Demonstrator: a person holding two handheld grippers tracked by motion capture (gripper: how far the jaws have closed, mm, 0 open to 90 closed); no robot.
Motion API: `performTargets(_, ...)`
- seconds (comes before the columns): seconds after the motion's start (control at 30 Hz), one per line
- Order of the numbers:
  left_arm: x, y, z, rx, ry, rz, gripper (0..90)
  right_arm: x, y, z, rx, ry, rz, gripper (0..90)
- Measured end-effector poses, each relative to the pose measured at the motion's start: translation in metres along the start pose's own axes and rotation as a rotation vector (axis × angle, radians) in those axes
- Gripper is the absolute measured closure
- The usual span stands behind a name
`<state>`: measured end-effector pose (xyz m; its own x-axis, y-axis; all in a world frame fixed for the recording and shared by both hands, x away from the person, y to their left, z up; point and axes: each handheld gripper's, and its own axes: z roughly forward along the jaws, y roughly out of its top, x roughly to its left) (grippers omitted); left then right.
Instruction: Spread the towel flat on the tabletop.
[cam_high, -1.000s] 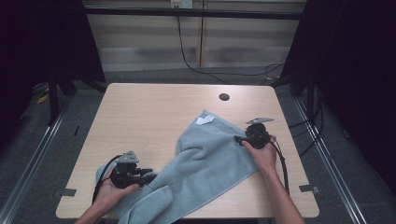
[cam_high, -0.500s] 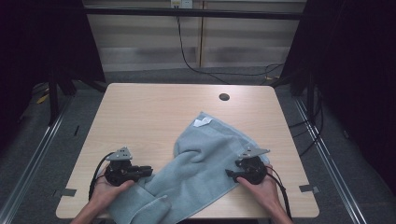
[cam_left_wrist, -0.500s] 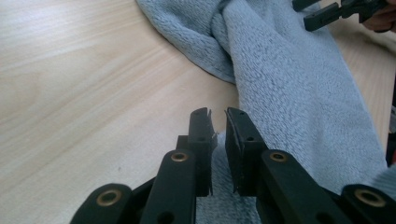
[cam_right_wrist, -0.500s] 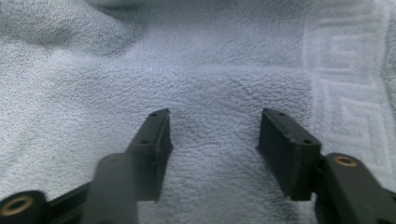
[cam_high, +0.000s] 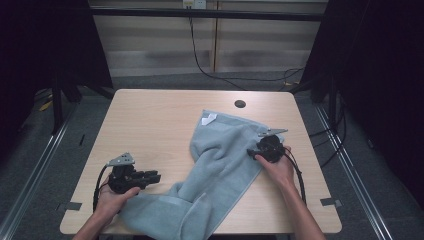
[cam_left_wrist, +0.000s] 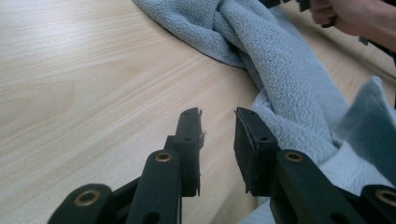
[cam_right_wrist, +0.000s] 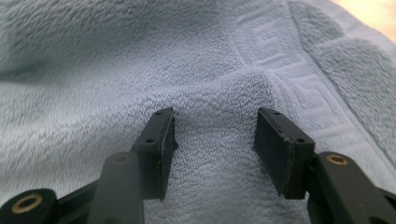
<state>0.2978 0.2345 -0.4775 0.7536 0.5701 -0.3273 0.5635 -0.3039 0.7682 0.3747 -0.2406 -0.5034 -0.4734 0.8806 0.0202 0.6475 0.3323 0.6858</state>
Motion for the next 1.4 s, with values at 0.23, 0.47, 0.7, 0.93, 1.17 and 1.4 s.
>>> performTargets(0.23,-0.015,-0.003,0.011,0.047,-0.101,0.056,64.4,-0.009,0.022,0.026,-0.033,-0.029,0.031,47.0)
performTargets(0.47,-0.035,-0.015,0.027,0.128,-0.234,0.108,48.5,0.01,0.029,0.007,-0.05,0.062,0.026,42.4)
performTargets(0.7,-0.042,-0.019,0.032,0.171,-0.216,0.144,74.2,0.086,-0.002,-0.049,-0.077,0.338,-0.036,37.7)
performTargets(0.93,-0.044,-0.011,0.036,0.132,-0.188,0.124,80.9,0.14,-0.023,-0.056,-0.025,0.575,-0.057,32.5)
performTargets(1.17,-0.04,-0.002,0.024,0.059,-0.154,0.111,80.9,0.138,-0.02,-0.053,-0.095,0.561,-0.057,86.4)
performTargets(1.4,-0.041,0.012,0.005,-0.049,-0.184,0.102,80.6,0.097,-0.006,-0.102,-0.299,0.497,0.001,88.2)
